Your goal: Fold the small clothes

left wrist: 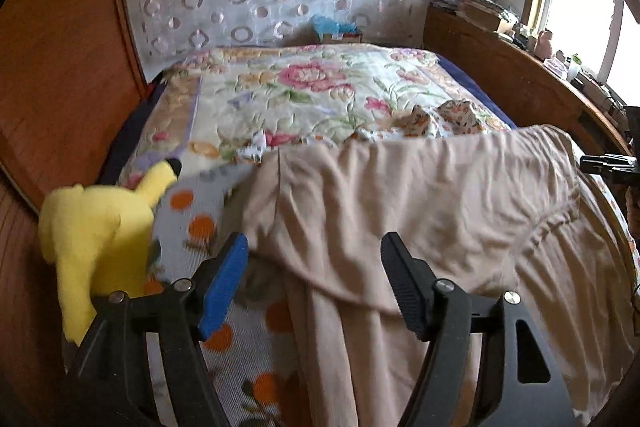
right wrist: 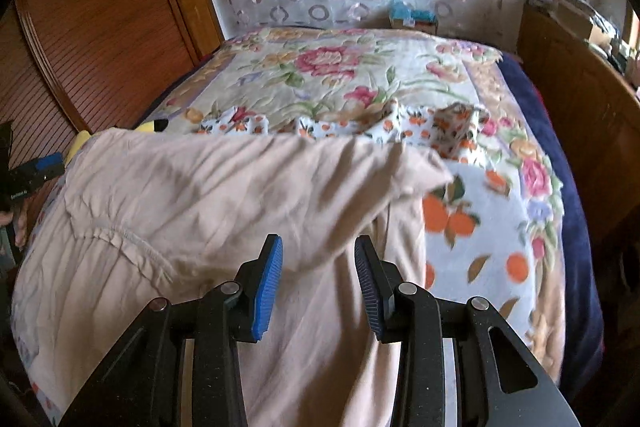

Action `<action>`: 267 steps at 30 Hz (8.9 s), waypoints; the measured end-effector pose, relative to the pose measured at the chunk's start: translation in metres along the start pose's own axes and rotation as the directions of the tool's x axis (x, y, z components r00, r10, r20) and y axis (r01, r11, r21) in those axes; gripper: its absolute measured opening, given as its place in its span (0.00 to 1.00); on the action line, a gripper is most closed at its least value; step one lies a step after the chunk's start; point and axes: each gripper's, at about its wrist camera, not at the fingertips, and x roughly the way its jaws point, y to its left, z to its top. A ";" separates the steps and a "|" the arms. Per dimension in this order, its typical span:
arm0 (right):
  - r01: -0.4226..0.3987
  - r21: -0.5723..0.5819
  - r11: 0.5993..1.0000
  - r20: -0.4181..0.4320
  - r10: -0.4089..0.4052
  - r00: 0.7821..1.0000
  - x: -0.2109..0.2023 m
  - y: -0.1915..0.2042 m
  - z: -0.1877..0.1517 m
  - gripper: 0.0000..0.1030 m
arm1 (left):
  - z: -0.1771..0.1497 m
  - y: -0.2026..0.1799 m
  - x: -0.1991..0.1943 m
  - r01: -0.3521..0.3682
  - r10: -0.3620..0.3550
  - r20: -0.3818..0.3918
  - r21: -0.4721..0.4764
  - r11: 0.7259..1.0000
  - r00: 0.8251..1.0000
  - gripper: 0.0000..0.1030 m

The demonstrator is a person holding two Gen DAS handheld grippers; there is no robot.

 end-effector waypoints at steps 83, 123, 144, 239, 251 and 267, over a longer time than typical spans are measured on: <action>0.028 -0.068 0.997 0.357 -0.002 0.934 -0.077 0.006 -0.065 0.02 | -0.011 -0.020 -0.138 0.054 -0.038 0.312 -0.045 0.998 0.949 0.08; 0.086 -0.024 0.996 0.116 -0.083 0.990 -0.138 0.017 -0.225 0.32 | -0.171 -0.028 -0.178 0.028 -0.012 0.169 -0.095 0.995 0.986 0.69; 0.114 -0.165 0.980 0.049 -0.107 0.993 -0.089 0.057 -0.246 0.06 | -0.189 -0.018 -0.129 -0.042 0.044 0.010 -0.121 0.992 0.999 0.71; 0.229 -0.004 0.973 0.312 -0.216 0.925 -0.113 0.023 -0.242 0.59 | -0.045 -0.296 -0.179 0.421 -0.499 0.130 0.382 0.823 0.857 0.10; 0.212 0.002 0.977 0.306 -0.202 0.930 -0.108 0.015 -0.241 0.59 | -0.060 -0.283 -0.177 0.391 -0.459 0.134 0.351 0.851 0.878 0.61; 0.162 -0.100 0.982 0.295 -0.126 0.947 -0.082 0.033 -0.213 0.59 | -0.091 -0.148 -0.154 0.171 -0.187 0.216 0.089 0.981 0.958 0.68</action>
